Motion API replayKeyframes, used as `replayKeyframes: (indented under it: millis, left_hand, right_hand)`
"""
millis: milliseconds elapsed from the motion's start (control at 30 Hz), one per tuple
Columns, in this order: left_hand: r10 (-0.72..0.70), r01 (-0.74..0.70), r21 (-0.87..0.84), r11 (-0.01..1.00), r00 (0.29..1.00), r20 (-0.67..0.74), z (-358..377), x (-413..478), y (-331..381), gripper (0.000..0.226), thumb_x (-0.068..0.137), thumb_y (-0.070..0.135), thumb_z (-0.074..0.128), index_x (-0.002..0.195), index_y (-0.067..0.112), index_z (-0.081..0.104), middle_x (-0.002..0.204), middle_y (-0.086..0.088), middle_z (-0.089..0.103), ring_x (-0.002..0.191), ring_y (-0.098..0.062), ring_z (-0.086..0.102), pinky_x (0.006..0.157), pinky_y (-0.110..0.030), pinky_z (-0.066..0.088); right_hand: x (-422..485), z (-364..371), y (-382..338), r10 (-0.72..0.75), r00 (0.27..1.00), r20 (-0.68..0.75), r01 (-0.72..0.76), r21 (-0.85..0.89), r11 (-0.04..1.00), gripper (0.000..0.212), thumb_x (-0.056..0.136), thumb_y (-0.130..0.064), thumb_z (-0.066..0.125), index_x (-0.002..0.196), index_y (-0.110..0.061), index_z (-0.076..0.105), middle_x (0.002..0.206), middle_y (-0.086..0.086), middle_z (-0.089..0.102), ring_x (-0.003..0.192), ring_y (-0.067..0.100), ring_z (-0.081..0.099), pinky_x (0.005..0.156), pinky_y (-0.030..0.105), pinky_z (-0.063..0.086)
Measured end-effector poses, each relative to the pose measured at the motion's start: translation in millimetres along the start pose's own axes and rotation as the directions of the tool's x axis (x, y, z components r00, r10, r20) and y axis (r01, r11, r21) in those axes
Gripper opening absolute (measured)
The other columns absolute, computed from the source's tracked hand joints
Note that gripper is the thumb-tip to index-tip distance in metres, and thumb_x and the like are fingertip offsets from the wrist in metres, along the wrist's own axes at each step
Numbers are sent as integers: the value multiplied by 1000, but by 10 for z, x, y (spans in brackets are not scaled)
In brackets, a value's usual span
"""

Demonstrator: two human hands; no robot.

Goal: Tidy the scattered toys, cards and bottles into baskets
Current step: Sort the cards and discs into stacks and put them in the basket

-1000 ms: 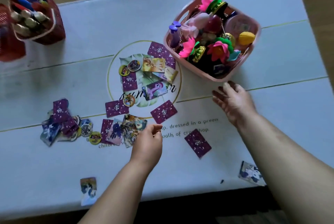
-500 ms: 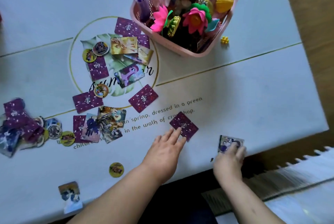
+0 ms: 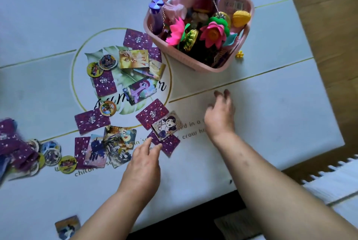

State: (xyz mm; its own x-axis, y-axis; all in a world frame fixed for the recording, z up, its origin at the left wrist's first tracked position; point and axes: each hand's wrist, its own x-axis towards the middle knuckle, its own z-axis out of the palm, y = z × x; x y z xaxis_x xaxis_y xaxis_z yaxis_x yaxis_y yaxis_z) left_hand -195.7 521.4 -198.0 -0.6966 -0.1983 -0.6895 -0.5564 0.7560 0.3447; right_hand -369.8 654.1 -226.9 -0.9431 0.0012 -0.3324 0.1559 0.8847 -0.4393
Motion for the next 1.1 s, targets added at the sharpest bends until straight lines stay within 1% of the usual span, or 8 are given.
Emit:
replayKeyframes:
  millis: [167, 300, 400, 567, 667, 800, 1000, 1100]
  left_hand:
    - [6, -14, -73, 997, 994, -105, -46, 90, 110, 53, 99, 17, 39, 150, 27, 29, 159, -1, 15, 145, -21, 12, 118, -33, 16]
    - [3, -23, -116, 993, 986, -167, -16, 191, 192, 50, 98, 20, 45, 147, 23, 36, 158, -1, 21, 143, -20, 18, 117, -30, 17]
    - [-24, 0, -136, 991, 985, -169, 22, 237, 205, 47, 99, 23, 47, 145, 22, 39, 157, -1, 24, 143, -20, 19, 117, -31, 18]
    - [-66, 43, -150, 988, 985, -157, 25, 254, 236, 47, 99, 24, 45, 146, 23, 38, 156, -1, 25, 143, -19, 20, 118, -30, 17]
    - [-91, 62, -171, 983, 981, -169, -16, 243, 229, 46, 100, 25, 42, 146, 25, 36, 155, 1, 24, 143, -17, 19, 117, -28, 16]
    - [-139, 101, -198, 975, 972, -191, -60, 200, 124, 43, 100, 22, 42, 142, 24, 38, 153, -1, 25, 142, -18, 19, 116, -29, 17]
    - [-275, 231, -211, 950, 939, -208, -33, 106, -133, 48, 100, 20, 42, 146, 20, 32, 157, -4, 18, 144, -23, 17, 116, -33, 18]
    - [-366, 320, -221, 921, 907, -210, 32, -5, -338, 51, 99, 19, 43, 148, 21, 30, 158, -7, 16, 144, -27, 16, 116, -36, 21]
  right_hand:
    - [1195, -414, 135, 142, 990, 8, -139, -154, 978, 54, 98, -20, 34, 150, -27, 21, 161, 0, 4, 146, 26, 11, 114, 42, 20]
    - [1565, -513, 31, -67, 986, 151, 124, -407, 905, 65, 91, -4, 41, 150, -18, 20, 157, 10, 15, 144, 33, 14, 117, 41, 21]
    - [1541, -421, 89, -132, 986, 99, 163, -472, 866, 56, 88, -2, 39, 142, -16, 36, 143, 13, 35, 127, 40, 36, 101, 42, 38]
    - [936, -194, 323, -6, 992, 123, 31, -204, 979, 21, 91, -14, 46, 109, -10, 57, 115, 18, 54, 99, 38, 58, 76, 34, 43]
    - [481, -257, 321, -143, 984, 101, 148, -44, 988, 20, 85, -14, 59, 105, -12, 60, 107, 10, 61, 94, 29, 61, 78, 28, 46]
    - [312, -621, -179, -401, 899, -177, 430, 179, 885, 24, 87, -14, 65, 111, -11, 59, 104, 9, 61, 87, 8, 53, 78, 7, 36]
    - [380, -884, -656, -456, 860, -230, 484, 83, 871, 45, 88, -26, 65, 126, -9, 48, 122, 19, 47, 102, 25, 52, 89, 25, 40]
    - [24, -554, -483, -534, 845, 38, 533, 32, 846, 36, 86, -27, 67, 117, -12, 56, 109, 8, 53, 82, 18, 54, 81, 38, 50]
